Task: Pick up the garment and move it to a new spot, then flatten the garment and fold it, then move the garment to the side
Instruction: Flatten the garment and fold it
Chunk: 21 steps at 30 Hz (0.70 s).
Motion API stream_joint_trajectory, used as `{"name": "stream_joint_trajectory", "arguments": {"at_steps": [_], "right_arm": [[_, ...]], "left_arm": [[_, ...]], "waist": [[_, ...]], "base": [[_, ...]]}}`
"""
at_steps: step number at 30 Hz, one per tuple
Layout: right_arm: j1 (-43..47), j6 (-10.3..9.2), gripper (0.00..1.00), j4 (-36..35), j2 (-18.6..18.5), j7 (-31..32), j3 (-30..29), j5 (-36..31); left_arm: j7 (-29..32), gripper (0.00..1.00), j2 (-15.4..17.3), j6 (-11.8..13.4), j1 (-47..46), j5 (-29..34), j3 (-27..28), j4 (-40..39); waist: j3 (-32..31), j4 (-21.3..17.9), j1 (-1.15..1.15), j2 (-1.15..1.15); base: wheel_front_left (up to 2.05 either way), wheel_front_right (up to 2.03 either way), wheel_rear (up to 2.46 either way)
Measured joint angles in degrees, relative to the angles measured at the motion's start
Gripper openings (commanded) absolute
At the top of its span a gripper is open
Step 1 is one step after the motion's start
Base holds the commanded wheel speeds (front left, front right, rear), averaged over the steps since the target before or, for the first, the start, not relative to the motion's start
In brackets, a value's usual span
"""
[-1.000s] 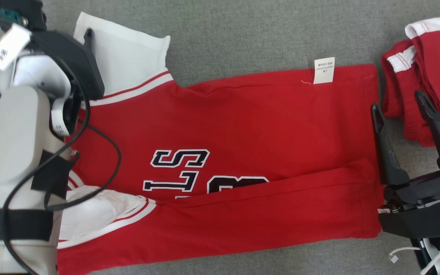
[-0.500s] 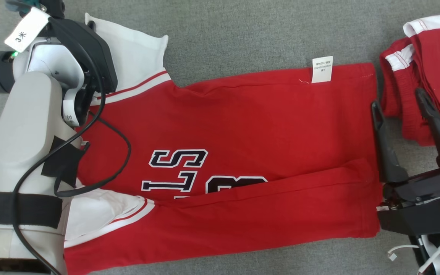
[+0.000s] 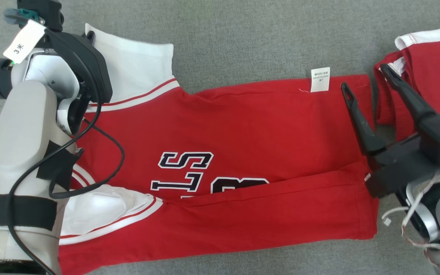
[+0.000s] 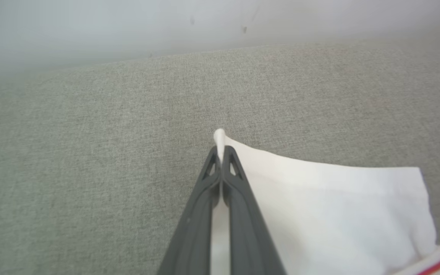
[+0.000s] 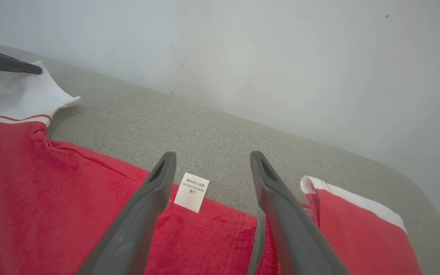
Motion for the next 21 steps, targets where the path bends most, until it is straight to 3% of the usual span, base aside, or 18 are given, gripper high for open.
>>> {"name": "stream_joint_trajectory", "arguments": {"at_steps": [6,16,21], "right_arm": [[-2.0,-0.1,1.0,7.9,0.5,7.4,-0.8,2.8],[-2.8,-3.93,1.0,14.1,4.6,13.9,-1.6,4.0],[-5.8,-4.67,1.0,15.6,5.1,15.7,-2.6,4.4]], "left_arm": [[-1.3,0.0,-0.3,-0.6,0.1,-0.4,-0.2,0.1],[-3.1,0.0,-0.3,-1.6,0.1,-0.4,-0.3,1.4],[-3.8,0.0,-0.3,-1.7,0.1,-0.4,-0.5,1.8]], "waist": [[-0.5,0.1,0.0,0.0],[-0.3,-0.2,0.0,0.0],[-0.3,-0.4,0.0,0.0]], "base": [[0.0,0.0,0.0],[0.0,0.0,0.0],[0.0,0.0,0.0]]}}
